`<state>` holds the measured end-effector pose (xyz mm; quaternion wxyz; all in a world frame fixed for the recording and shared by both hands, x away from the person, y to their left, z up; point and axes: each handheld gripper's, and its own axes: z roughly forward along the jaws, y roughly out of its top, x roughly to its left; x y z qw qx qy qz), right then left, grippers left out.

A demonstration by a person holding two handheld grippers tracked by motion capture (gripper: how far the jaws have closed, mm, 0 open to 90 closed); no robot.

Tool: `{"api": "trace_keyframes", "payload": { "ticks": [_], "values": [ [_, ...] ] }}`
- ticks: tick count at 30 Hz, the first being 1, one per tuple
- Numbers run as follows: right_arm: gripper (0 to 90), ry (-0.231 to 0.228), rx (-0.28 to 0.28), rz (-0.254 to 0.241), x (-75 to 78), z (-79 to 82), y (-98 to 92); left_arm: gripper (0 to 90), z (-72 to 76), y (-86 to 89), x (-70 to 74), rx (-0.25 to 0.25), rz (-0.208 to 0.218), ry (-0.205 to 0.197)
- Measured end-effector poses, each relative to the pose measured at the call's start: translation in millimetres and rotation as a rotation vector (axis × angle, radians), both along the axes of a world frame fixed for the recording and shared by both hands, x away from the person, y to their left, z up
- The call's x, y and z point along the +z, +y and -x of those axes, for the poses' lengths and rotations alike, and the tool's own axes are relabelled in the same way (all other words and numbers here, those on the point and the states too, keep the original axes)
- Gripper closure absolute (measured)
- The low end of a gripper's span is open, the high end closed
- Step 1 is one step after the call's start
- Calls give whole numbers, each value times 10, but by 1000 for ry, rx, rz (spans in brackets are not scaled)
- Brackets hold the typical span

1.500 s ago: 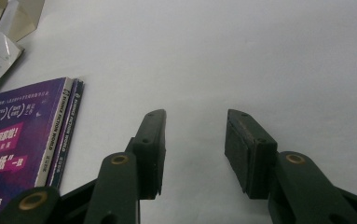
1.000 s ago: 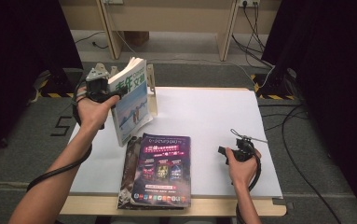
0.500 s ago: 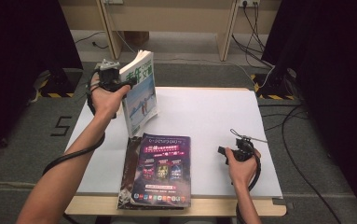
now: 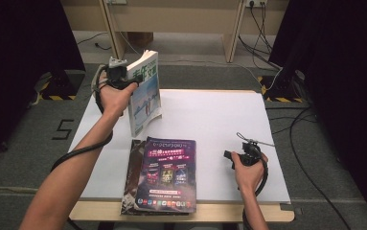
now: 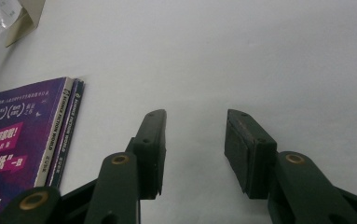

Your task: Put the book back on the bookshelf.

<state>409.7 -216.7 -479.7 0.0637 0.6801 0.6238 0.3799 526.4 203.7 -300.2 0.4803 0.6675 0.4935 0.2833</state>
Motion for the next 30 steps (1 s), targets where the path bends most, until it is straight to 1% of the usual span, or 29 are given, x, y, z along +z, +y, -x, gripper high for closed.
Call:
{"api": "trace_keyframes", "payload": {
  "ticks": [4, 6, 8, 11, 13, 17, 21, 23, 25, 27, 28, 30],
  "values": [
    [588, 4, -4, 0, 4, -3, -4, 733, -11, -15, 12, 5, 6, -17],
    [588, 5, -9, -7, 8, -4, -5, 733, 9, -18, 35, 13, -8, -31],
    [588, 1, -5, -4, 10, -3, -9, 732, 16, -3, 52, 27, -19, -40],
    [588, 0, 2, 2, 1, -2, -6, 733, 2, 23, 52, 42, -18, -40],
    [589, -2, -3, -1, 8, 1, -2, 733, -16, 25, 44, 51, -18, -43],
    [589, -5, -2, 3, 15, 2, -15, 732, -53, 9, 16, 61, -27, -49],
    [590, 2, -5, -7, 11, -2, -10, 732, -100, -45, -16, 53, -24, -62],
    [590, -5, 1, 3, 10, -4, -21, 732, -127, -81, -40, 46, -24, -71],
    [589, -10, 1, 5, 11, -5, -27, 731, -159, -117, -84, 57, -34, -76],
    [589, -3, -3, 2, 13, 3, -26, 730, -180, -129, -145, 67, -40, -65],
    [589, -12, 3, 7, 2, 4, -31, 729, -176, -127, -171, 76, -42, -76],
    [589, 4, -2, 2, 3, 11, -24, 729, -161, -114, -188, 71, -31, -74]
  ]
}}
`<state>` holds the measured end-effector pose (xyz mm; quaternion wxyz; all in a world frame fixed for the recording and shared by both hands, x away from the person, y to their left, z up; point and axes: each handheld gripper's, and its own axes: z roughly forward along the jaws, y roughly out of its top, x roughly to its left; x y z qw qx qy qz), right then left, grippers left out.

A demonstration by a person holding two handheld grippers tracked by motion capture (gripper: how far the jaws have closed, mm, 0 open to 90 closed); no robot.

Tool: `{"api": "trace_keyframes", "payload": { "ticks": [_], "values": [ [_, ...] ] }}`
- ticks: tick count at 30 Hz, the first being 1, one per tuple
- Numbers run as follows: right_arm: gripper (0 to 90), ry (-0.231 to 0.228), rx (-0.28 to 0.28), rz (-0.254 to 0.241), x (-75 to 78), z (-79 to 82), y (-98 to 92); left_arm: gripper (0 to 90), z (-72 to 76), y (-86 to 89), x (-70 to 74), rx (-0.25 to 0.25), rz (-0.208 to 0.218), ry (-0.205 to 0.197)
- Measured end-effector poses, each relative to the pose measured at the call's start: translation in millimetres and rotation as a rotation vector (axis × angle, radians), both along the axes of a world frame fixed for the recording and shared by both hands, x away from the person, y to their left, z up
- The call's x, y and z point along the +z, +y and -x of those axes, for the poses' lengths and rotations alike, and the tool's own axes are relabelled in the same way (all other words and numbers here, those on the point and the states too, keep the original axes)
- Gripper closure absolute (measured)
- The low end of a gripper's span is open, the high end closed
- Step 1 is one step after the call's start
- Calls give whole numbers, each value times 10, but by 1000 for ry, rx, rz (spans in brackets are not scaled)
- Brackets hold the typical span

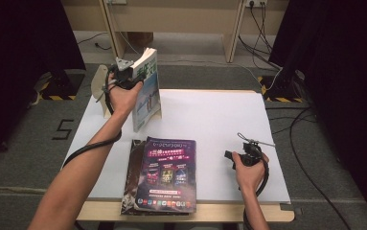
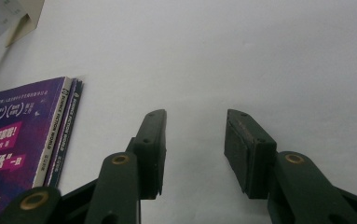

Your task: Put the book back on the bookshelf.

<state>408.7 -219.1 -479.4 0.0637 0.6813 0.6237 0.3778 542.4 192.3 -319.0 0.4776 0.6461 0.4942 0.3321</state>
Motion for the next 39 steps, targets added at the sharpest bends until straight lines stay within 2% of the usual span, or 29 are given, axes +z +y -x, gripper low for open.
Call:
{"api": "trace_keyframes", "payload": {
  "ticks": [4, 8, 17, 20, 23, 27, 36, 39],
  "values": [
    [589, -10, 2, 3, 2, -7, -5, 725, 59, 19, -14, -25, -21, 46],
    [589, -9, 0, -3, 18, -2, 2, 723, 130, 59, -44, -48, -14, 105],
    [589, -6, -1, -4, 14, 3, 6, 709, 210, 46, -25, -92, -35, 182],
    [588, -7, -4, -9, 11, 3, -2, 708, 207, 40, -12, -87, -41, 187],
    [588, -9, -3, -9, 18, 8, -18, 695, 208, 35, -8, -81, -20, 198],
    [588, -7, -10, -17, 35, 10, -22, 676, 210, 30, 6, -73, -14, 201],
    [588, -12, -8, -8, 31, 12, -41, 630, 209, 18, 122, -63, 3, 235],
    [587, -10, -7, -8, 33, 14, -35, 629, 217, 23, 120, -63, 15, 226]
  ]
}}
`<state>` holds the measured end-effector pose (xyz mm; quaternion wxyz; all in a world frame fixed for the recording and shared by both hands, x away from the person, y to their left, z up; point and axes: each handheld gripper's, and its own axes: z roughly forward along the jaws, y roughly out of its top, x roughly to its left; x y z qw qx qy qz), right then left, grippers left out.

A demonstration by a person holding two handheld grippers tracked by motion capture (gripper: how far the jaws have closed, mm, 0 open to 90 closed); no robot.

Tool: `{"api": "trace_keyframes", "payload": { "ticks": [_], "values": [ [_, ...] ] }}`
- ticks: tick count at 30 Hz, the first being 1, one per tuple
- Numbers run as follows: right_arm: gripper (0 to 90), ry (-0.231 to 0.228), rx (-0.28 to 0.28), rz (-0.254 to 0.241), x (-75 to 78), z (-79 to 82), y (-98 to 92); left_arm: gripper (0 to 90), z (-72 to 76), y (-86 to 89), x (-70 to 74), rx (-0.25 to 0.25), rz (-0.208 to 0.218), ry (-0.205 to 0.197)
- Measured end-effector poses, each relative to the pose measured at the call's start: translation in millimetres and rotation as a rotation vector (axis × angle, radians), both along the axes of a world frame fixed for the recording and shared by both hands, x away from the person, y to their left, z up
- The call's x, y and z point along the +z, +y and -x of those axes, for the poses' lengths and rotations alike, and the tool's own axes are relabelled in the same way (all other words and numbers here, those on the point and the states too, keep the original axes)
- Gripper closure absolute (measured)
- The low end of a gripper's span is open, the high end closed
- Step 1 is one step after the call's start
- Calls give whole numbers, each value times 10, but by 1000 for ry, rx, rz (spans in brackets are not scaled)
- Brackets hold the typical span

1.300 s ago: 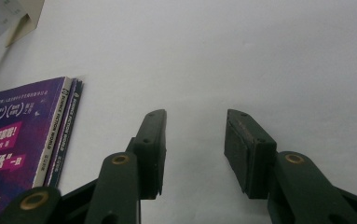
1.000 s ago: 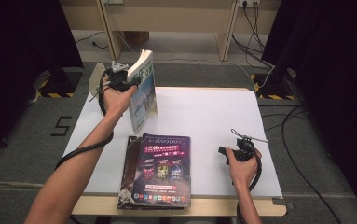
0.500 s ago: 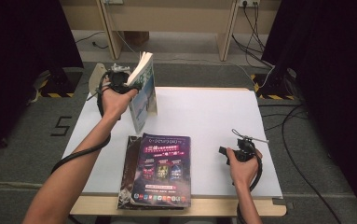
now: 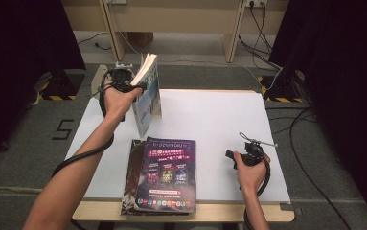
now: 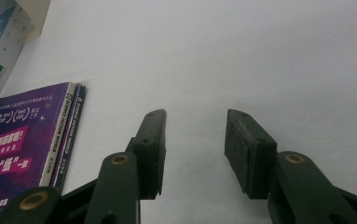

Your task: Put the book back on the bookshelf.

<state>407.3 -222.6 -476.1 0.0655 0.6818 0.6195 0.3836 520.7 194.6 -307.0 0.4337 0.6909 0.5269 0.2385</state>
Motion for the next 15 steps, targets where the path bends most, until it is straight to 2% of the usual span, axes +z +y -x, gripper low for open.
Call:
{"api": "trace_keyframes", "payload": {
  "ticks": [7, 10, 12, 15],
  "values": [
    [585, -1, -4, -5, 0, 13, -17, 618, 63, 31, -63, 11, 9, -23],
    [585, 6, -3, -9, -8, 13, -12, 616, 51, 23, -73, 17, 1, 0],
    [584, 8, -1, -10, -8, 10, -7, 621, 32, 0, -67, 29, -20, 15],
    [584, 6, 0, -10, -3, 13, -10, 660, 6, -35, -57, 38, -42, 35]
  ]
}}
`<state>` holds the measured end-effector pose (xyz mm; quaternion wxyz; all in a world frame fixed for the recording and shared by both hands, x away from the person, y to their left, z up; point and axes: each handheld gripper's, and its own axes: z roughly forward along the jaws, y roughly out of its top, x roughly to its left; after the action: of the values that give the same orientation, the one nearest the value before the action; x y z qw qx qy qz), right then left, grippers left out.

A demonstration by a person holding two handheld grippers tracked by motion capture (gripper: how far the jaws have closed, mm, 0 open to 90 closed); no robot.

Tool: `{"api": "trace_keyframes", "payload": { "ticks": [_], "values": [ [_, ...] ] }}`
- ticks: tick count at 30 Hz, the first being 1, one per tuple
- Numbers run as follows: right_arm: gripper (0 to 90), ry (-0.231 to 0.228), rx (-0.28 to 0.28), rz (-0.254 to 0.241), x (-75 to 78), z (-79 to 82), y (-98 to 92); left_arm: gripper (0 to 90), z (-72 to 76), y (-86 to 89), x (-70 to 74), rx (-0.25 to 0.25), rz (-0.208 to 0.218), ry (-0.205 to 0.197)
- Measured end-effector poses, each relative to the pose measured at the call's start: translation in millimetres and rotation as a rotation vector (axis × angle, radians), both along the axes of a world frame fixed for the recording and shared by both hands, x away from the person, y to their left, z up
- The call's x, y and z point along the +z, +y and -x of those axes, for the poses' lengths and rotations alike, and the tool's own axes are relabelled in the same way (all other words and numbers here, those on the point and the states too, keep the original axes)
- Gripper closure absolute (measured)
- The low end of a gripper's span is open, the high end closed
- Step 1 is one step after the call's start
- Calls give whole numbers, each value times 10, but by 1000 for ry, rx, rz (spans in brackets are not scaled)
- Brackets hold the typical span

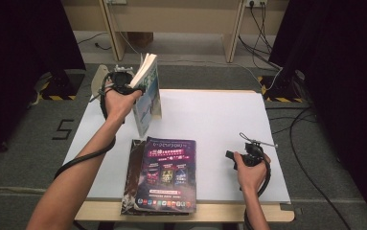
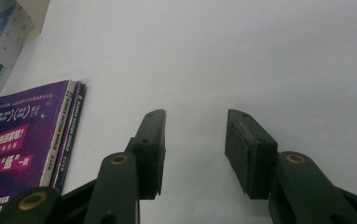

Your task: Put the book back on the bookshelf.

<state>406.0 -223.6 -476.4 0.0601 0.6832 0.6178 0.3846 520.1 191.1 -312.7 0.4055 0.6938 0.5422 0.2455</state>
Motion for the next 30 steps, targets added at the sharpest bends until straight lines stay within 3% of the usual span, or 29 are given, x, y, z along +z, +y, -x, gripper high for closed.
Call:
{"api": "trace_keyframes", "payload": {
  "ticks": [3, 8, 14, 22, 26, 30],
  "values": [
    [584, 10, -13, -13, 7, 2, 0, 702, -8, -22, 10, -1, -22, 8],
    [584, -1, 2, 6, -7, -8, -19, 728, -29, -37, 26, -18, -51, 13],
    [584, 1, -7, -6, 7, -4, -23, 735, -68, -43, -23, -13, -8, -43],
    [584, 5, -9, -2, 0, -11, -27, 737, -176, -67, -45, 6, -10, -103],
    [585, 8, -11, -6, -1, -13, -22, 737, -199, -79, -63, 25, 11, -143],
    [585, 0, -2, 5, -19, -19, -28, 736, -222, -93, -114, 46, 9, -155]
  ]
}}
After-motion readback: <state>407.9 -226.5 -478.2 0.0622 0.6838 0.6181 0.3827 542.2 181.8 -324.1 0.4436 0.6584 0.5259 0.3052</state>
